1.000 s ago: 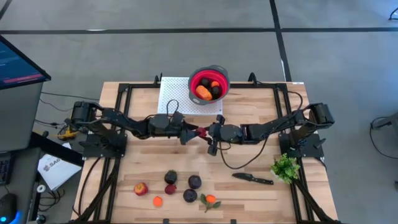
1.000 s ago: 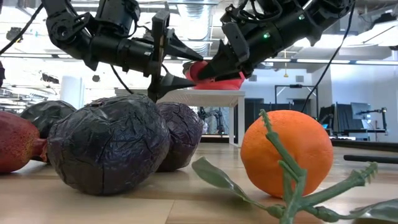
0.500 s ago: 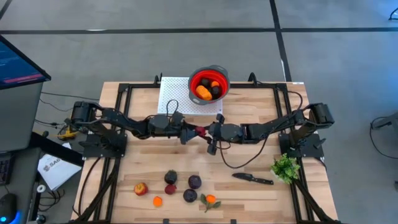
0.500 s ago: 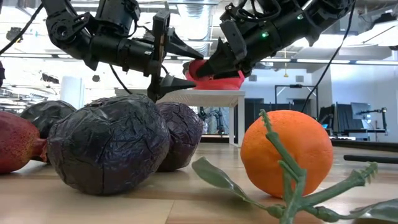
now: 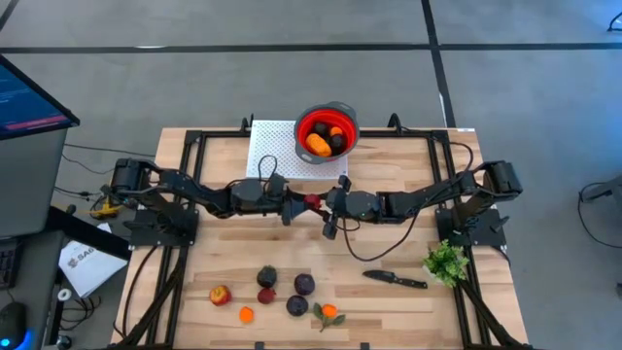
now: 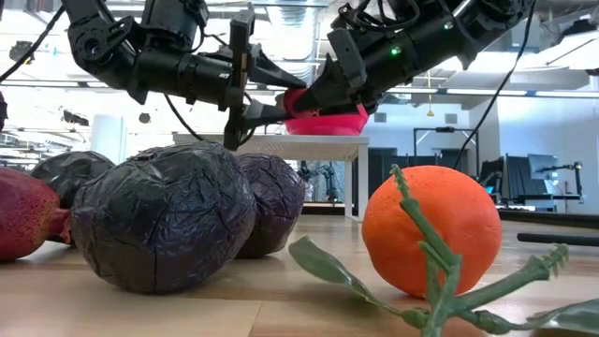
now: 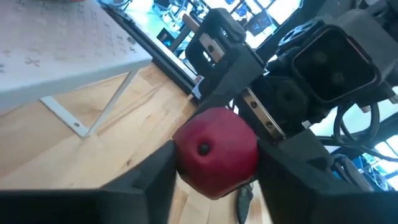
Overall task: Pick & Place Fruit
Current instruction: Put the pomegranate into the red strainer on the shelf
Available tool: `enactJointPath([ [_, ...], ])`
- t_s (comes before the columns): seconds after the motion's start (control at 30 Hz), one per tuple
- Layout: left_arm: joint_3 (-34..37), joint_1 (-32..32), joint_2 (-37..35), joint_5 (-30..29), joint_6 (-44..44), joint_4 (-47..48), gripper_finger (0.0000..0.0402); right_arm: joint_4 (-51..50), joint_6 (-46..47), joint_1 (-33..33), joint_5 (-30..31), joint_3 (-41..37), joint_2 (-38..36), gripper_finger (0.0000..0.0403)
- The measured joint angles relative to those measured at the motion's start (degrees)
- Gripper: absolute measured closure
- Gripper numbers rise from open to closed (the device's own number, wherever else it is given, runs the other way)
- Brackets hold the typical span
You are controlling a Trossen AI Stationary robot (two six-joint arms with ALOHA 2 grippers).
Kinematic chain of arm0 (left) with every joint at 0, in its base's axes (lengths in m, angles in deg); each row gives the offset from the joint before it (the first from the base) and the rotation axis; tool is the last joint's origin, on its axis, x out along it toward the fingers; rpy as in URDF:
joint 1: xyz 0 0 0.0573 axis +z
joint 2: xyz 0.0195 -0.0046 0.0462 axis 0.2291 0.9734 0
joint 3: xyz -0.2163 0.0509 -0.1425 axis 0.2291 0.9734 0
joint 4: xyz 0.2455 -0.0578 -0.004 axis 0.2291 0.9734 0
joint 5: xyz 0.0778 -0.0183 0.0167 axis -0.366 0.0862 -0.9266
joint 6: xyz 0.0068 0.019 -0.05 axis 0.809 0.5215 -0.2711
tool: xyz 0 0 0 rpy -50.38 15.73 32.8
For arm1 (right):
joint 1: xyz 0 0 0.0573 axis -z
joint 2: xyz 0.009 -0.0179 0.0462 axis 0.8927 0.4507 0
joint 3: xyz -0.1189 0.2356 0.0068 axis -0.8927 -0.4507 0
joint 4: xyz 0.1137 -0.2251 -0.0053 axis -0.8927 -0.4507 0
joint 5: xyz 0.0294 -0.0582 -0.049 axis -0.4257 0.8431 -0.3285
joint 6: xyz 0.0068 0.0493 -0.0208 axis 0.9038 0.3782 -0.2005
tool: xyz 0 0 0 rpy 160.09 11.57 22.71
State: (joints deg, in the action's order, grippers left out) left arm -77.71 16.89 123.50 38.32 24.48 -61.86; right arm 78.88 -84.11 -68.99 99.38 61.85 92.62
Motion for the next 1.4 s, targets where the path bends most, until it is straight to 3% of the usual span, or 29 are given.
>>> enactJointPath([
  [0.13, 0.05, 0.02, 0.03, 0.02, 0.79, -0.58, 0.0262, 0.02, 0.02, 0.0, 0.02, 0.0, -0.09, 0.0224],
  [0.37, 0.05, 0.04, 0.05, 0.07, 0.88, -0.62, 0.0244, -2.04, -1.48, -0.04, -0.55, 0.1, -0.18, 0.0191],
  [0.63, 0.03, 0.17, 0.03, 0.67, 0.73, -1.87, 0.0235, -14.28, -0.56, -0.58, -0.5, -0.33, -4.41, 0.0128],
  [0.73, -0.07, 0.56, -0.39, 4.88, 0.63, -3.31, 0.0238, -8.07, -3.46, -2.35, 4.16, -3.34, -4.63, 0.0128],
  [0.9, -0.08, 0.83, -0.74, 13.2, -0.04, -9.09, 0.0229, 17.47, -8.33, -6.26, 7.23, -9.14, -4.37, 0.0128],
  [1.0, -0.08, 0.81, -0.76, 14.82, -0.96, -13.75, 0.0226, 26.41, -13.38, -8.08, 9.0, -9.08, -4.37, 0.0128],
  [1.17, -0.12, 0.81, -0.85, 14.88, -1.03, -19.72, 0.0228, 27.15, -23.81, -9.73, 13.19, -5.43, -4.35, 0.0129],
  [1.4, -0.13, 0.81, -0.85, 14.84, -1.35, -21.14, 0.0223, 25.17, -32.28, -8.72, 15.06, -1.37, -4.34, 0.0129],
])
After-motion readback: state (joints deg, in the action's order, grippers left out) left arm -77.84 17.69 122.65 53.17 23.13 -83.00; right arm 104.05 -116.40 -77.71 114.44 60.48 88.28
